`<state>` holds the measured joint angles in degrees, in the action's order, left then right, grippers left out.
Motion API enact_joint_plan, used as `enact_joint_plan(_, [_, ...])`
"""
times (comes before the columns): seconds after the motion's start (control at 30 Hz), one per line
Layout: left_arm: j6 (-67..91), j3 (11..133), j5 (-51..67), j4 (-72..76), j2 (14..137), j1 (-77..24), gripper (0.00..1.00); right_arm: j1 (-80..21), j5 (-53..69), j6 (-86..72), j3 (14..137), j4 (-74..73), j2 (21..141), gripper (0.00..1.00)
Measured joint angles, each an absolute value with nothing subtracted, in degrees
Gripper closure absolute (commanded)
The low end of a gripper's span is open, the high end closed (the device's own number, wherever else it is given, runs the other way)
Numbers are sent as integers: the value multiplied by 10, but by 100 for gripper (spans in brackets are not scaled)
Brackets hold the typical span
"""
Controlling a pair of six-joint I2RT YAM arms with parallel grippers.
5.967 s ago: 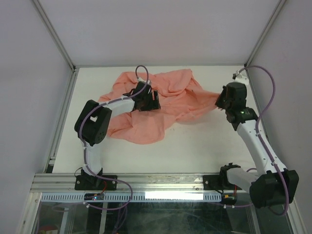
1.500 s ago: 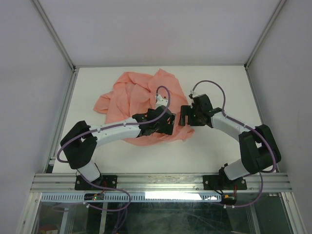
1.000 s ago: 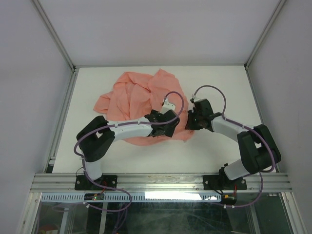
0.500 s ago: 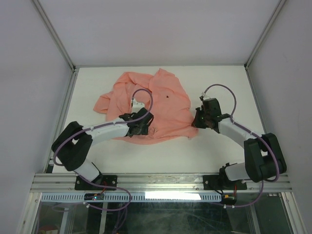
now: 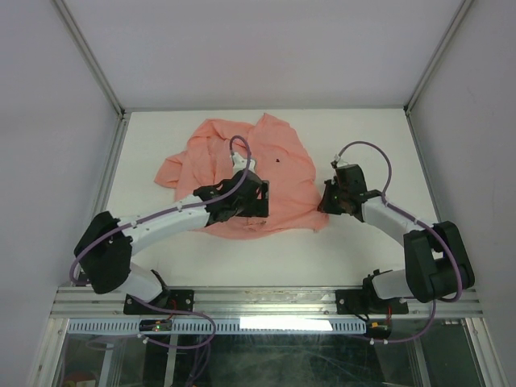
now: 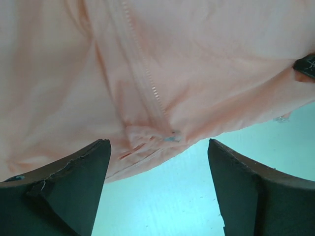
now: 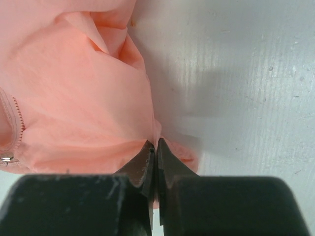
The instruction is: Zip up the jacket
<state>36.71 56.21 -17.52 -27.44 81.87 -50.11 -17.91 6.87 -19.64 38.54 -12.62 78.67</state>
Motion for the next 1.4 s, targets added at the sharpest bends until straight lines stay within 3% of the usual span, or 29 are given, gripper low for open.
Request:
enact_joint_plan(0.17, [360, 620, -166, -253, 925, -518, 17, -179, 69, -196, 385, -126, 787, 98])
enact_joint_plan(0.37, [351, 630, -196, -272, 1007, -518, 34, -174, 63, -196, 385, -128, 787, 98])
enact_joint_plan(0.57, [353, 584, -215, -279, 979, -494, 42, -132, 44, -200, 386, -139, 781, 98])
enact_joint_plan(0.73, [355, 524, -207, -277, 904, -451, 41, -64, 36, -205, 389, -151, 766, 96])
enact_joint_plan(0.9, [361, 469, -178, -277, 808, -426, 30, -9, 27, -207, 403, -164, 753, 82])
enact_joint_plan(1.17, [365, 462, -135, -274, 718, -394, 22, -23, 27, -205, 408, -197, 696, 48])
enact_joint_plan(1.4, [361, 475, -165, -298, 746, -361, 23, -134, 48, -201, 419, -200, 626, 40])
